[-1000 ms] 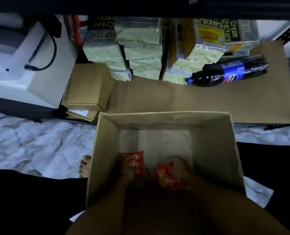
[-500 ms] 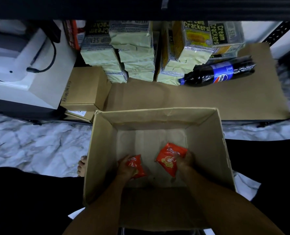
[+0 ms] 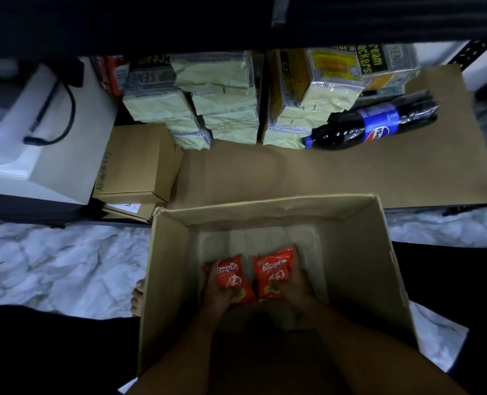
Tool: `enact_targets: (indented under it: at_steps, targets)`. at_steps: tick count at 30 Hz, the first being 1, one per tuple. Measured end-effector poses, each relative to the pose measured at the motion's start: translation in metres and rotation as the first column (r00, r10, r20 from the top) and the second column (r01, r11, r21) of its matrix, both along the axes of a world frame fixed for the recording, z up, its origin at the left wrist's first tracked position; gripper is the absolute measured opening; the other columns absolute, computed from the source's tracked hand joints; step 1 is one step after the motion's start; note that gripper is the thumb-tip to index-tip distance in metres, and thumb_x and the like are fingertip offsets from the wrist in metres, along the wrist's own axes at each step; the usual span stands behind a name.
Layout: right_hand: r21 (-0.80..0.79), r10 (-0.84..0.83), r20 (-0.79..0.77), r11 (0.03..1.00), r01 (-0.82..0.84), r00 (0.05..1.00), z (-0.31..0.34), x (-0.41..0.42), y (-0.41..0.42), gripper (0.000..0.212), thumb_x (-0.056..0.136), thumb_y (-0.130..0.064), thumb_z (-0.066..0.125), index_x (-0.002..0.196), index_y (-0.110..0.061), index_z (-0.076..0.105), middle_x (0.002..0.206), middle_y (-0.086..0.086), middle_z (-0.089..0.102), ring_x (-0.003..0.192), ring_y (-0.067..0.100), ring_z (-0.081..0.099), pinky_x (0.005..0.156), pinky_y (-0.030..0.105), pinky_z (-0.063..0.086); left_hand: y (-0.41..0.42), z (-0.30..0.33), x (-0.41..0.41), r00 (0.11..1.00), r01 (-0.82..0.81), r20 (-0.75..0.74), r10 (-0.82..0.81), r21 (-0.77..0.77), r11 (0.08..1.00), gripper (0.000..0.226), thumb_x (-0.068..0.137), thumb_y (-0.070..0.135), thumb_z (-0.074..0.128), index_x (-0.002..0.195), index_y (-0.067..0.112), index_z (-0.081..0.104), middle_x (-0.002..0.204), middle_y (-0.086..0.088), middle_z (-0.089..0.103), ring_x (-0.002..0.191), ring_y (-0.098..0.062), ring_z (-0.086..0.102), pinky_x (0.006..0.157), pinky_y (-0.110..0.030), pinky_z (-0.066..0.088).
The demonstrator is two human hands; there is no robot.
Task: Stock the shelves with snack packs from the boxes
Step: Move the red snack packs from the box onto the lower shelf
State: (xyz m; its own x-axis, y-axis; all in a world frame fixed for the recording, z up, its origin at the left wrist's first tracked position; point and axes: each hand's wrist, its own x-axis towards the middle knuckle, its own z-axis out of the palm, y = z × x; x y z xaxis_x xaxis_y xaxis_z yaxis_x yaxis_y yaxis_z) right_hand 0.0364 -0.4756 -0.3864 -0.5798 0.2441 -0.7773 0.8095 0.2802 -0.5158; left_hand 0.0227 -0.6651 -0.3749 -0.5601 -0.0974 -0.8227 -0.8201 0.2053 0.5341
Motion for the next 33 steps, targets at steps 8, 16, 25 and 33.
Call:
enact_targets:
  at_steps: [8,16,25,33]
  targets:
    - [-0.213,-0.024,-0.017,0.977,0.020,1.000,0.030,-0.022,0.010,0.080,0.073,0.012,0.068,0.131,-0.039,0.051,0.135,0.010,0.051,0.109,0.026,0.058,0.082,0.039,0.058,-0.006,0.030,-0.006,0.989,0.090,-0.124,-0.079,0.086,0.992,0.093,0.072,-0.012,0.073,0.142,0.037,0.036,0.143,-0.010,0.041,0.113,-0.023,0.053,0.087,-0.042,0.055]
    - [-0.213,-0.004,-0.318,0.975,-0.068,0.948,0.123,-0.021,-0.005,0.051,0.079,0.007,0.071,0.115,-0.022,0.048,0.109,0.006,0.059,0.080,0.021,0.065,0.042,0.027,0.052,-0.006,0.107,-0.002,0.931,0.128,-0.360,-0.065,0.155,0.979,0.092,0.069,-0.011,0.075,0.135,0.040,0.038,0.131,-0.007,0.050,0.106,-0.018,0.059,0.076,-0.028,0.055]
    - [-0.224,0.118,-0.569,0.930,-0.292,0.814,0.275,-0.034,-0.009,0.048,0.081,0.003,0.072,0.118,-0.024,0.058,0.113,0.002,0.062,0.094,0.015,0.065,0.071,0.023,0.056,-0.041,0.254,-0.013,0.682,0.083,-0.730,0.048,0.142,0.986,0.068,0.063,0.004,0.084,0.108,0.038,0.045,0.112,-0.006,0.060,0.095,-0.019,0.064,0.077,-0.038,0.059]
    - [-0.116,0.247,-0.781,0.845,-0.522,0.574,0.414,-0.048,-0.062,0.092,0.087,-0.002,0.069,0.153,-0.034,0.014,0.127,-0.013,0.054,0.101,0.001,0.063,0.082,0.021,0.054,-0.111,0.395,-0.031,0.385,0.043,-0.921,0.055,0.077,0.996,0.080,0.077,0.014,0.079,0.140,0.037,0.036,0.125,0.010,0.051,0.108,-0.006,0.060,0.081,-0.022,0.056]
